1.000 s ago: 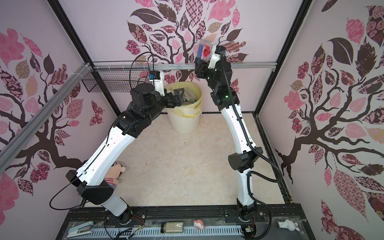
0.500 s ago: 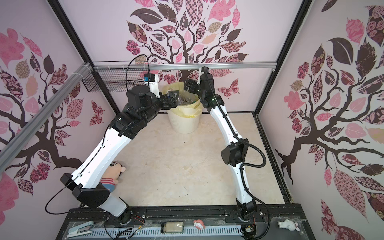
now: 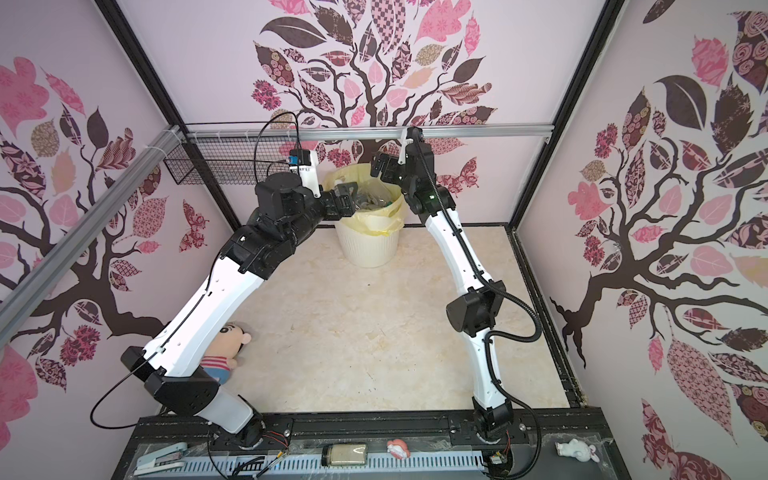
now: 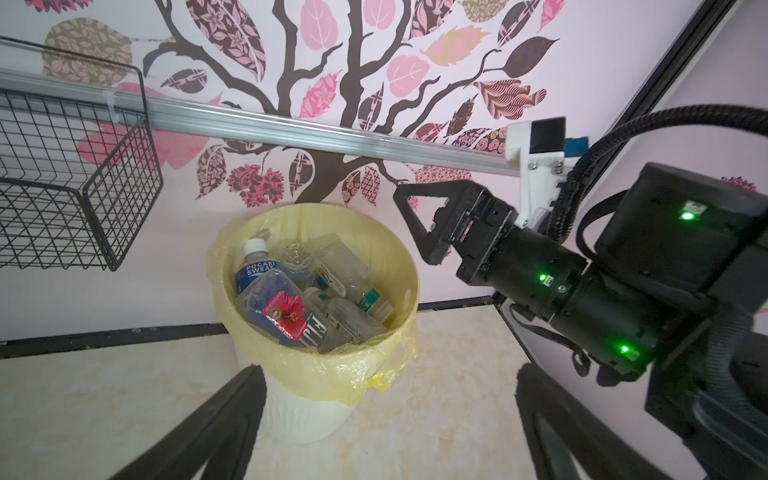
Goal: Throw the plastic bottles in the bin
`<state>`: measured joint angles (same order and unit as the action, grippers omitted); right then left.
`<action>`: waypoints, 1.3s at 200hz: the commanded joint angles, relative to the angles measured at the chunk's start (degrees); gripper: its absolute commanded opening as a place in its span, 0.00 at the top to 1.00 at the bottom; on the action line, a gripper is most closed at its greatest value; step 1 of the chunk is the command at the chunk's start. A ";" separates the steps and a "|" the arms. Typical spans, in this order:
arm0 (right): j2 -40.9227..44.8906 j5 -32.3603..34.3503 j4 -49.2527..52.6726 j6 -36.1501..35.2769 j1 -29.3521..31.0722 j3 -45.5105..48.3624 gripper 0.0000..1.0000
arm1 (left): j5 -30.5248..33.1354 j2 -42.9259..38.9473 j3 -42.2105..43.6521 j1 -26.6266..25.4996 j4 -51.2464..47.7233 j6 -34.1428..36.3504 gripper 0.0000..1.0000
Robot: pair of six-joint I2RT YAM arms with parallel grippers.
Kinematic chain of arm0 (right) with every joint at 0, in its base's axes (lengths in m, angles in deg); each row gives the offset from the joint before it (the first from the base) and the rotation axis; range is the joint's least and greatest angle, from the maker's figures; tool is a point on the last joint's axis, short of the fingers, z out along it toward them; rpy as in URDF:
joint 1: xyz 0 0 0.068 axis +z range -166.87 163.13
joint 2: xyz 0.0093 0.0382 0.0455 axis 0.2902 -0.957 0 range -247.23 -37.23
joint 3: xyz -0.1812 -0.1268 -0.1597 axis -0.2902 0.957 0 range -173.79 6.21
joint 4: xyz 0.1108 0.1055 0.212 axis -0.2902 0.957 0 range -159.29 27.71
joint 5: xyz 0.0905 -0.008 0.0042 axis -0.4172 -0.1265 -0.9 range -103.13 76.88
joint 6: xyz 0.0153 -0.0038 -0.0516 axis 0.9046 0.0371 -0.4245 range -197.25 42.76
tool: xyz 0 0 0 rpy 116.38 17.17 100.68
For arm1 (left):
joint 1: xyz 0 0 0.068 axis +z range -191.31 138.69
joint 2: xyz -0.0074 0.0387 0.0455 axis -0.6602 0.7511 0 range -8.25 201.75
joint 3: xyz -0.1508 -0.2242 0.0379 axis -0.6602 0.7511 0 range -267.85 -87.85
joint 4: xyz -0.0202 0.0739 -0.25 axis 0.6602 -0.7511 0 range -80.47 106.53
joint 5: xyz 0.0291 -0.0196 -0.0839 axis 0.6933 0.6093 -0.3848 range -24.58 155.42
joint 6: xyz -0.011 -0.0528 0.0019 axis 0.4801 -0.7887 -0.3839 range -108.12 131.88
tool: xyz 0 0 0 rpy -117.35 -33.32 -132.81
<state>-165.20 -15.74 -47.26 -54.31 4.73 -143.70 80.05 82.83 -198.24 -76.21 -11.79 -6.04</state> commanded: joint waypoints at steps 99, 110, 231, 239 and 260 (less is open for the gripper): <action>19.79 11.47 11.03 -3.75 -9.72 24.06 0.00 | 12.36 -2.81 17.13 6.11 10.55 5.09 0.03; 21.94 14.34 10.51 -4.19 -10.95 29.59 0.01 | 13.49 -3.91 20.14 8.73 11.21 5.64 0.03; 46.52 28.52 -39.36 -20.55 -12.92 106.17 0.00 | 14.69 -12.81 71.18 33.22 36.66 7.18 0.03; 46.67 29.63 -42.76 -20.50 -12.99 109.62 0.00 | 14.94 -11.79 72.63 33.29 39.48 7.86 0.03; 45.95 30.40 -54.90 -20.39 -12.95 118.04 0.00 | 13.90 -8.76 75.64 34.08 45.33 7.98 0.03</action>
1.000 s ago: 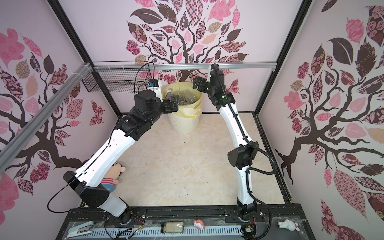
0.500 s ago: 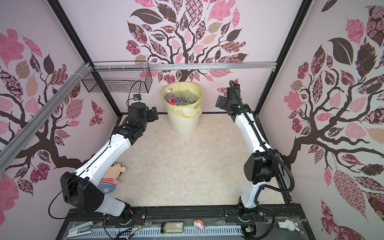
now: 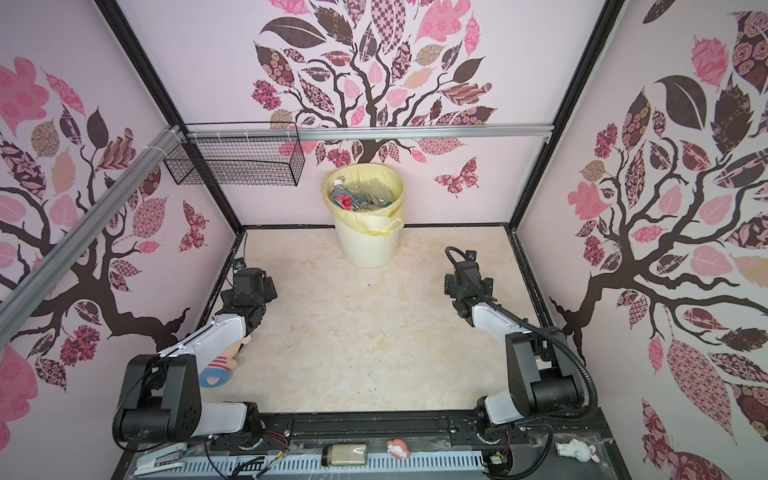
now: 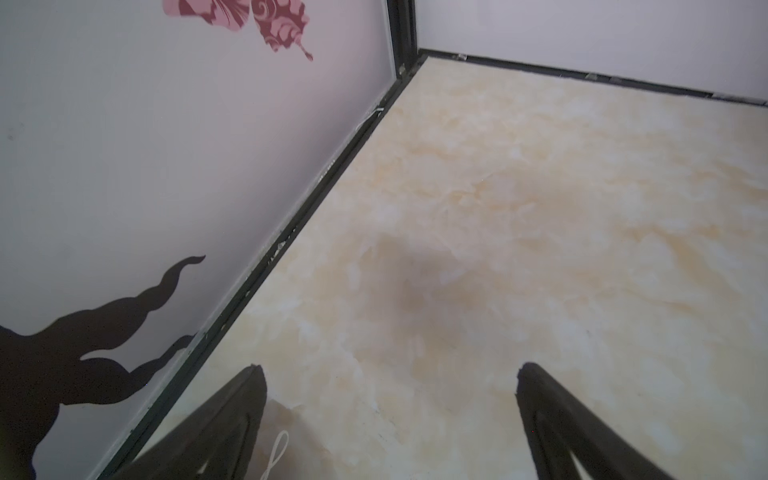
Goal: Throw the plastic bottles in the bin
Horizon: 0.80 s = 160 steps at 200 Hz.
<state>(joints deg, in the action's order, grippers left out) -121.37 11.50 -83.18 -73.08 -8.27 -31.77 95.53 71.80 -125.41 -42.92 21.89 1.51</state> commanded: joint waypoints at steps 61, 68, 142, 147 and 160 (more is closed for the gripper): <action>-3.58 6.83 -35.33 -0.48 0.07 11.90 0.00 | -9.54 10.81 -0.33 2.59 16.75 2.07 0.03; -3.39 6.74 -36.89 -0.72 0.12 12.87 0.00 | -9.70 10.40 0.47 2.57 18.08 2.19 0.03; -2.76 6.13 -49.31 -1.61 0.88 20.14 0.01 | -7.77 6.63 12.74 0.53 37.61 4.26 0.03; -2.70 6.29 -49.95 -1.68 0.82 20.54 0.01 | -7.96 6.72 13.83 0.56 40.00 4.45 0.03; -2.33 6.04 -51.03 -1.68 0.89 21.34 0.01 | -8.83 5.67 14.14 0.85 38.62 4.01 0.03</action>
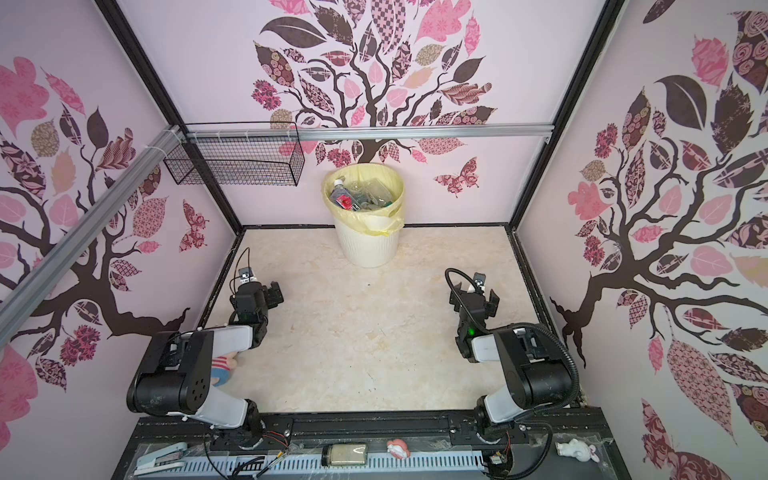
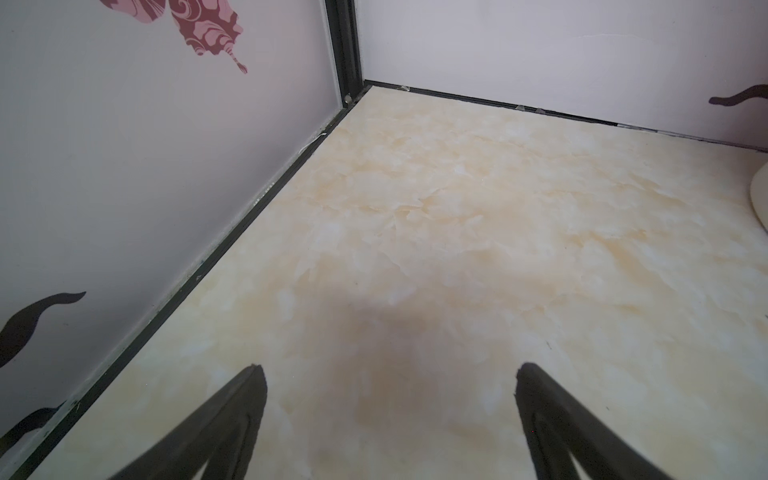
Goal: Throw the plastic bottles in the bin
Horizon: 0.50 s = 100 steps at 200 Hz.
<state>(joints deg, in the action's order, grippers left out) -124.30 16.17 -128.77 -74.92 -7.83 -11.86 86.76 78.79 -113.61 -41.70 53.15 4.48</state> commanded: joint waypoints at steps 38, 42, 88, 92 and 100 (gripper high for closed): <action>1.54 -0.45 -11.68 -0.72 0.38 5.28 0.00 | -0.73 -1.06 2.10 0.08 7.34 0.98 0.03; 1.55 -0.61 -12.15 -0.74 0.40 5.56 0.00 | -0.71 -1.12 2.20 0.08 7.32 0.98 0.03; -5.29 -8.18 -33.38 -4.18 0.50 13.31 0.00 | -7.77 1.53 7.57 2.08 19.45 1.36 0.03; -6.89 -7.96 -37.42 -4.42 0.50 13.32 0.00 | -7.56 2.49 7.58 1.97 21.06 1.60 0.03; -8.14 -7.61 -39.21 -4.86 0.54 13.22 0.01 | -7.41 3.27 7.45 1.81 22.12 1.69 0.03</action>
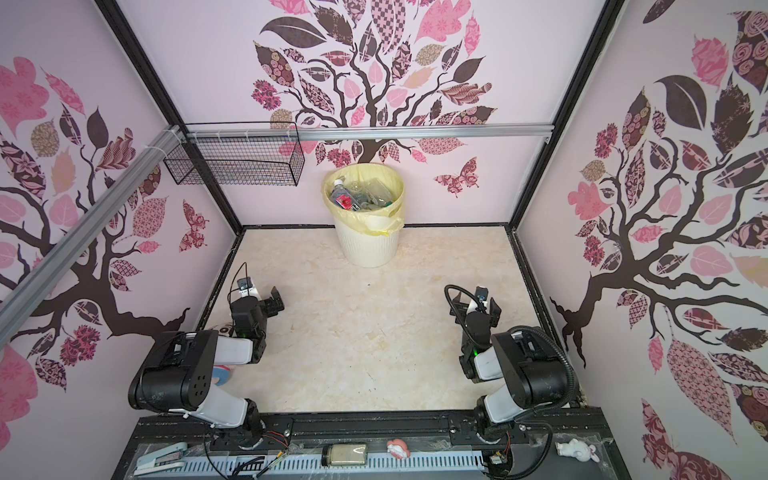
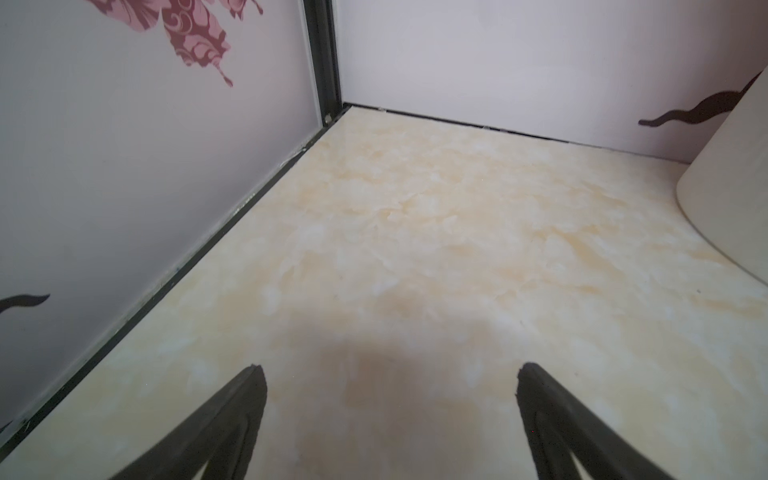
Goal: Throw the plastic bottles in the bin
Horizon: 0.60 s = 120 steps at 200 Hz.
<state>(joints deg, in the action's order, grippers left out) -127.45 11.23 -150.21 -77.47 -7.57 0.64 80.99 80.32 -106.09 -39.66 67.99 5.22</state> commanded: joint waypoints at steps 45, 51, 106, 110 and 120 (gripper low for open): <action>0.84 -6.43 14.80 3.92 -4.29 -10.90 0.01 | 1.30 0.47 -3.06 -2.26 -0.87 2.05 0.03; 0.55 -6.25 14.07 3.70 -4.27 -10.70 0.00 | 1.19 0.35 -3.07 -2.18 -0.81 2.10 0.03; 0.65 -6.25 12.99 3.71 -4.29 -10.25 0.01 | 1.21 0.50 -3.03 -2.16 -0.57 2.04 0.03; 0.65 -6.23 13.03 3.66 -4.27 -10.22 0.00 | 1.20 0.54 -3.04 -2.12 -0.56 2.16 0.03; 0.65 -6.25 13.00 3.66 -4.24 -10.19 0.01 | 1.21 0.55 -3.05 -2.18 -0.56 2.15 0.03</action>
<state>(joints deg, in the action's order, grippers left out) -127.71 5.51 -137.10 -74.63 -11.81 -9.32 81.74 80.93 -108.17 -41.74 67.59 6.82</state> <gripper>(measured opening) 0.995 0.972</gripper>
